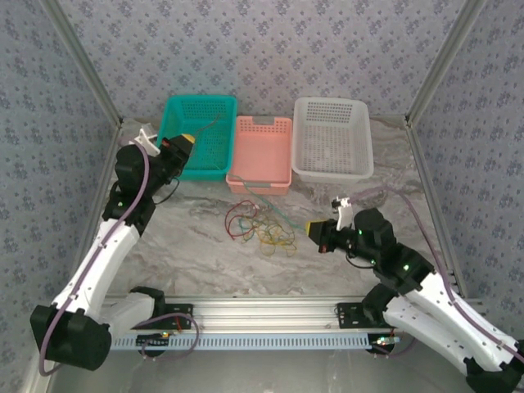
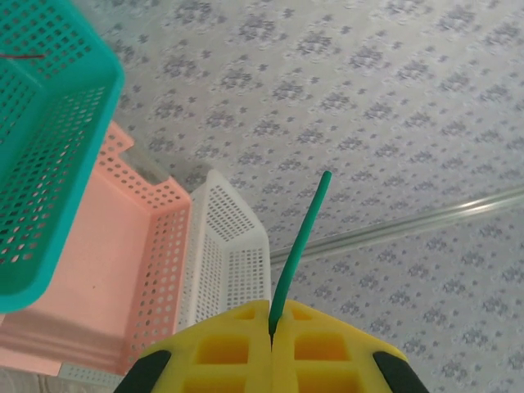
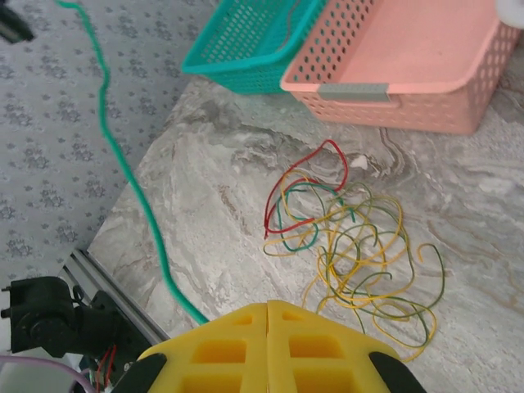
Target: Untangle the cables
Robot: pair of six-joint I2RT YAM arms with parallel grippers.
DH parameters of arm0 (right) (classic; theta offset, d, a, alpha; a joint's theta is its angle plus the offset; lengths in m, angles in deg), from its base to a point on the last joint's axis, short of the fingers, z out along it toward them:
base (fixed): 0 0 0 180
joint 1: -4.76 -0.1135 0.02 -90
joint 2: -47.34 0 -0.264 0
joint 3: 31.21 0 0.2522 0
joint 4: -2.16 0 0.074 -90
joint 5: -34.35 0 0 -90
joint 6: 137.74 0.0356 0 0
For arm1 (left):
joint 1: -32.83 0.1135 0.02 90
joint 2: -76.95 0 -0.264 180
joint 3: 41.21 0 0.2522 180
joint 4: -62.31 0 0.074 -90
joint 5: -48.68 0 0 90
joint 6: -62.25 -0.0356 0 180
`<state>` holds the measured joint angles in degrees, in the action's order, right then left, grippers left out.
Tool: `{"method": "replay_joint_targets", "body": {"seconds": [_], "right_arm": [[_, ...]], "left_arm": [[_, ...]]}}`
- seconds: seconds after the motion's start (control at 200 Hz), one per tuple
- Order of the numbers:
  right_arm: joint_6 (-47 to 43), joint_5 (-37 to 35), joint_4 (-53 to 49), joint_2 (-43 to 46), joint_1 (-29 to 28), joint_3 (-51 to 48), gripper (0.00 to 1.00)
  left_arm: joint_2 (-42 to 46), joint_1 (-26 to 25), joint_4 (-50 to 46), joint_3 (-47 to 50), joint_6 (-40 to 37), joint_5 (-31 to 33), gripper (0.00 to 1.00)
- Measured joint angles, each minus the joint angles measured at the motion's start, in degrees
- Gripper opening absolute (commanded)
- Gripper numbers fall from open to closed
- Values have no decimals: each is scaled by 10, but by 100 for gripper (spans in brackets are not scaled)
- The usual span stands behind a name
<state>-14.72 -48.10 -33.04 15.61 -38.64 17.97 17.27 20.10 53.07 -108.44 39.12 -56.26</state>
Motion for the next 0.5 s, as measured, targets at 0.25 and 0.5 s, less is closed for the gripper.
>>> {"method": "replay_joint_targets", "body": {"seconds": [0.25,0.5], "right_arm": [[-12,-126,40,6,-140,-30,0],[-13,-222,73,-48,-226,-34,0]], "left_arm": [[-33,31,-78,-55,30,-35,0],[-80,47,-113,-104,37,-78,0]]}}
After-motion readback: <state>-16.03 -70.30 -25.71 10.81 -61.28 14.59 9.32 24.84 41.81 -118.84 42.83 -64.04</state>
